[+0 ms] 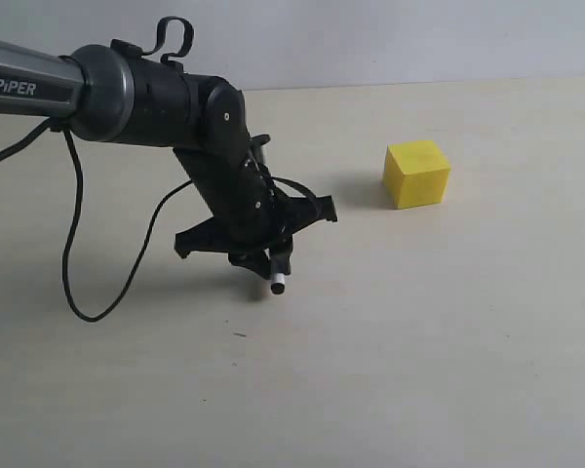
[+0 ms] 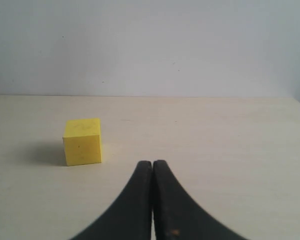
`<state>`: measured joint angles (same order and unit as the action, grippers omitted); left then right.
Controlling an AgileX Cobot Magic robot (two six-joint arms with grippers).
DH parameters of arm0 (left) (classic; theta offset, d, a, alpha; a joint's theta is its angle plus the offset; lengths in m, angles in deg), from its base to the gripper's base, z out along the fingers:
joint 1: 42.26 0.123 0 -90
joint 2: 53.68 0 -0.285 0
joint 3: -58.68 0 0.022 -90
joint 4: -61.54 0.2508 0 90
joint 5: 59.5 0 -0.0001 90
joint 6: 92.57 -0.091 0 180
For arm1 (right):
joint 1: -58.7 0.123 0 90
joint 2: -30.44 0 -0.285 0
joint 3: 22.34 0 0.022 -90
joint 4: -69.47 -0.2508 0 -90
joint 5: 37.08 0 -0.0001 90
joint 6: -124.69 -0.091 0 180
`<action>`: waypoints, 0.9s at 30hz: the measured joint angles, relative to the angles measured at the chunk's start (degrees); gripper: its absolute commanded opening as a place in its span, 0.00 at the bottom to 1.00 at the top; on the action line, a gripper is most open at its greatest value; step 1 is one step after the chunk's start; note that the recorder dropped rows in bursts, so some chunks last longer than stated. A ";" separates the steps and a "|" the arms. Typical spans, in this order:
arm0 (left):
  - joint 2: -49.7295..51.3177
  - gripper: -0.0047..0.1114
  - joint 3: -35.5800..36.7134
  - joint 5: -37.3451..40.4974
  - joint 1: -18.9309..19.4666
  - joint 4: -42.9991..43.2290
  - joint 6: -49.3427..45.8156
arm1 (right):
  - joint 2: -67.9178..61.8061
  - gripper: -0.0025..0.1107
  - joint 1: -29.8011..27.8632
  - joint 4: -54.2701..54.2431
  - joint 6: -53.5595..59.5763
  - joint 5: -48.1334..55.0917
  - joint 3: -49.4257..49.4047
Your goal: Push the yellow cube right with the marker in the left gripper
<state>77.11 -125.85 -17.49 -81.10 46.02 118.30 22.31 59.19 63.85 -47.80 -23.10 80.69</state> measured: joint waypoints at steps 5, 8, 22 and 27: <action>0.00 0.34 0.00 0.00 0.00 0.00 0.63 | 0.00 0.02 0.00 0.00 0.00 0.00 0.00; 0.00 0.34 0.00 0.00 0.00 0.00 0.75 | 0.00 0.02 0.00 0.00 0.00 0.00 0.00; -10.82 0.34 0.00 -0.25 1.57 -0.11 -15.74 | 0.00 0.02 0.00 0.00 0.00 0.00 0.00; -22.01 0.21 5.61 -6.43 -0.28 0.01 -24.18 | 0.00 0.02 0.00 0.00 0.00 0.00 0.00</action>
<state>55.10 -120.24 -23.92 -81.38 46.04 94.12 22.31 59.19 63.85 -47.80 -23.10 80.69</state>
